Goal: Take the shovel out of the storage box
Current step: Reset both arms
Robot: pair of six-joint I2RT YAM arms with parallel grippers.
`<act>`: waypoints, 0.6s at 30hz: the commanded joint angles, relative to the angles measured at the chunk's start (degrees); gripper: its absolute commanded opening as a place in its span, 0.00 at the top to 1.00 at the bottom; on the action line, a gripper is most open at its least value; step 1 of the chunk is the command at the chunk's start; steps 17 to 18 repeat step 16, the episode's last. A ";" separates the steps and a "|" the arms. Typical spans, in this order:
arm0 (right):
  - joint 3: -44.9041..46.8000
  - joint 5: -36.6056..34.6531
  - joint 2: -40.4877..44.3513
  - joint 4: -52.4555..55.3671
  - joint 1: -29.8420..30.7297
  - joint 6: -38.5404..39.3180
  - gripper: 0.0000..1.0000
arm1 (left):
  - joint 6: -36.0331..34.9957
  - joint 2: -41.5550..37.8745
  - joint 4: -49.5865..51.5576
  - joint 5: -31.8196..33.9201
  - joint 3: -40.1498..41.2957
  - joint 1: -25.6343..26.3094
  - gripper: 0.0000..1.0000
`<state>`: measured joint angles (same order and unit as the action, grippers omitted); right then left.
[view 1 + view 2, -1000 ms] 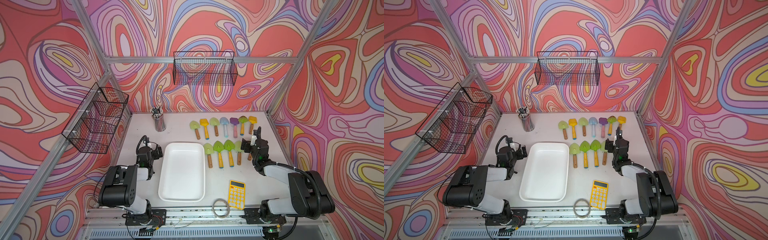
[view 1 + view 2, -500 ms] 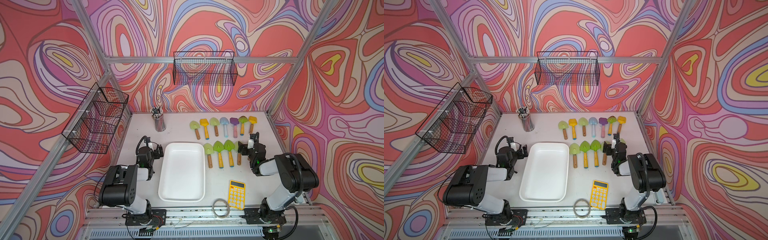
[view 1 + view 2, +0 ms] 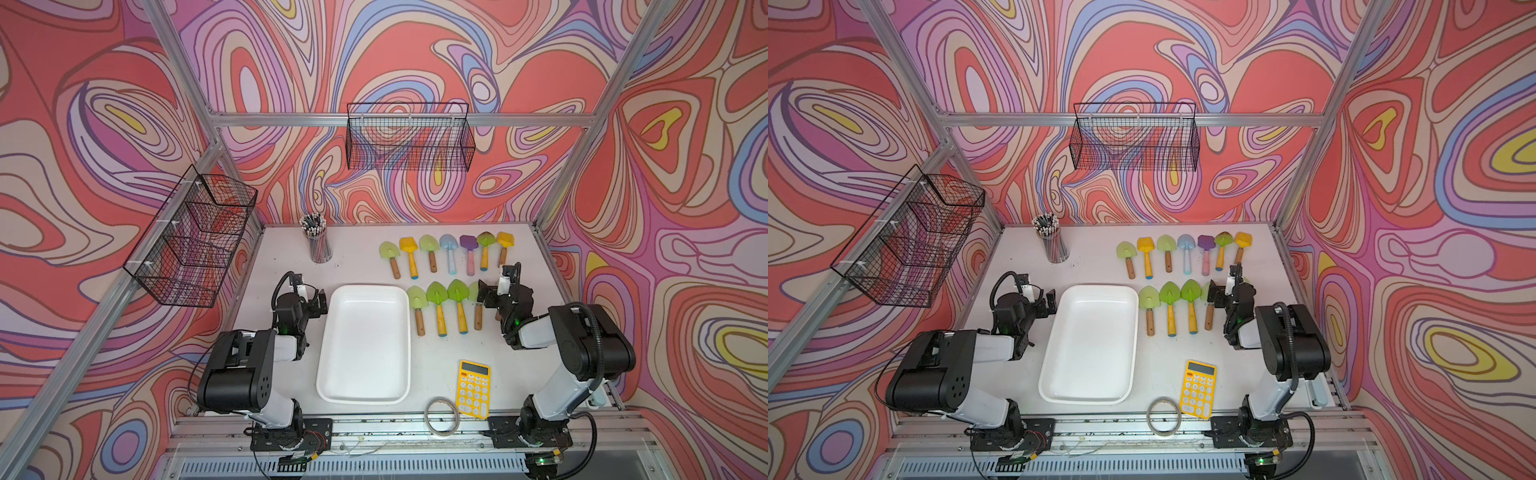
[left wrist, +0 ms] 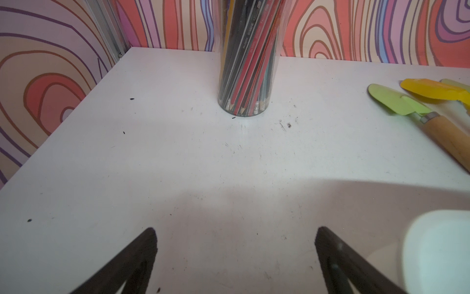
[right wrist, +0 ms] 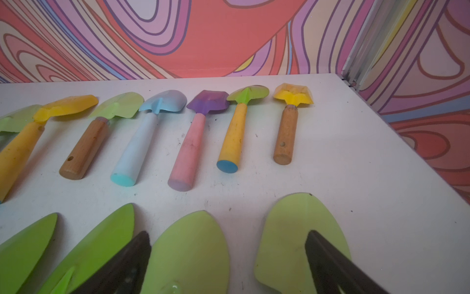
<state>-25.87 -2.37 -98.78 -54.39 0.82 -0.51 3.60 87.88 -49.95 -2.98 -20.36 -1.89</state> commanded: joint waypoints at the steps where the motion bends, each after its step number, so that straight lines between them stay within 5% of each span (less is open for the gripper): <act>1: -1.01 -2.01 0.24 -0.32 -0.12 -0.37 0.02 | -0.97 0.30 -1.43 -0.81 -0.66 -0.31 0.00; 18: -1.28 -1.78 0.08 0.13 -0.12 -0.55 0.01 | -2.58 0.44 -0.44 -4.55 -1.26 -0.38 0.00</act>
